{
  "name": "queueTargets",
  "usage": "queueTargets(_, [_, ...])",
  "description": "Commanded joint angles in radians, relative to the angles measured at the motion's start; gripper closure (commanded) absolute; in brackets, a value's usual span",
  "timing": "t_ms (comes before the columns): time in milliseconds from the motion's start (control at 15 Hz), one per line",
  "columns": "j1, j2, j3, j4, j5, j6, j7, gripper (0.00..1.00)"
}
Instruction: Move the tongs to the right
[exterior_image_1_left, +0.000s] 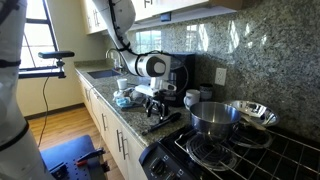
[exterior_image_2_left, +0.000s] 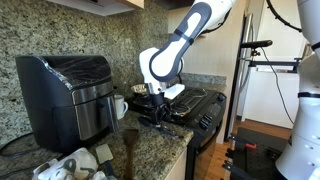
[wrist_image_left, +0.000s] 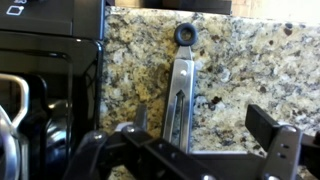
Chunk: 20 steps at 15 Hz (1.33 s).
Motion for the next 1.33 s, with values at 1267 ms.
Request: queueTargets(1267, [0.060, -0.110, 0.044, 0.008, -0.057, -0.151, 0.006, 0.00])
